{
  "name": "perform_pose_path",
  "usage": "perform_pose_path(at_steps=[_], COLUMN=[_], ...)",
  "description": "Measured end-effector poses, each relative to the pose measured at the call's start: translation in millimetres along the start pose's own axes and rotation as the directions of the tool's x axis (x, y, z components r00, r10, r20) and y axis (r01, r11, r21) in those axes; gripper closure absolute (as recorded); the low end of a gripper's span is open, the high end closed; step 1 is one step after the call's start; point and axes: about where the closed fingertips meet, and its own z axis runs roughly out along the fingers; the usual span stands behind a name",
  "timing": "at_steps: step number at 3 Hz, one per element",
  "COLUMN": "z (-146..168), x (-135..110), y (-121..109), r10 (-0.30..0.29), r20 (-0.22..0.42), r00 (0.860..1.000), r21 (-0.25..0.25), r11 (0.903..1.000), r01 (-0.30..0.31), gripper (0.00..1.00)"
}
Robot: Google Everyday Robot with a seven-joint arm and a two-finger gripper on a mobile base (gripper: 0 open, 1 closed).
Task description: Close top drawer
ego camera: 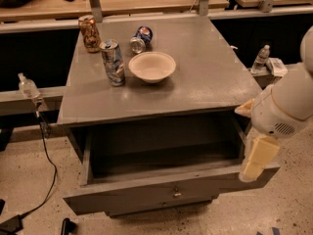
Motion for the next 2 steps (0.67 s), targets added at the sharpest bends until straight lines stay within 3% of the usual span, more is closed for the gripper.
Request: perform_pose_path(at_steps=[1, 2], z=[58, 69], x=[13, 16], y=[20, 24], r10=[-0.012, -0.012], r20=[0.02, 0.021], r00=[1.0, 1.0], r21=[-0.107, -0.134], r11=[0.9942, 0.9909], r01=[0.014, 0.015], gripper=[0.0, 0.0])
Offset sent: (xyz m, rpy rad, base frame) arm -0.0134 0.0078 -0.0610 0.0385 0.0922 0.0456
